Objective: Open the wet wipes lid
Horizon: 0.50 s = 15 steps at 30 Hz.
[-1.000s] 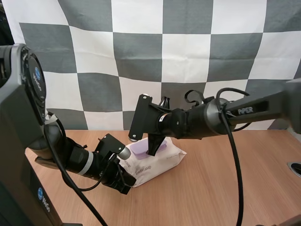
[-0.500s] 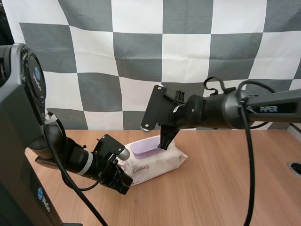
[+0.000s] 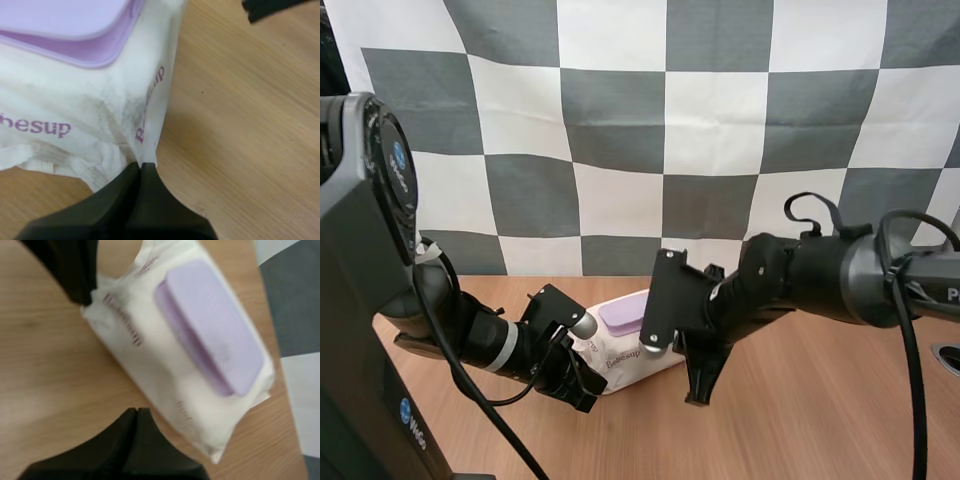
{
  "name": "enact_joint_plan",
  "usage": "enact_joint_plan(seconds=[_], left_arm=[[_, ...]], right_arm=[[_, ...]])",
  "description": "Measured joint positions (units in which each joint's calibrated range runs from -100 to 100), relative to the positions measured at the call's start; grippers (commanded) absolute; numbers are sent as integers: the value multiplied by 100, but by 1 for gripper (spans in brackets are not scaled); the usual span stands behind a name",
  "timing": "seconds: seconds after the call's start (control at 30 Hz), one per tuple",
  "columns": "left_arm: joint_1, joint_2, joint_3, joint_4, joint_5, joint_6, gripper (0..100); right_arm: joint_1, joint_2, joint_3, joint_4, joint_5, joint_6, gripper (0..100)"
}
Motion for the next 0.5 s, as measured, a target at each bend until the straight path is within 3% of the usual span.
enact_joint_plan(seconds=[0.5], left_arm=[[0,0,0,0,35,0,0]], right_arm=[[197,889,6,206,-2752,0,0]])
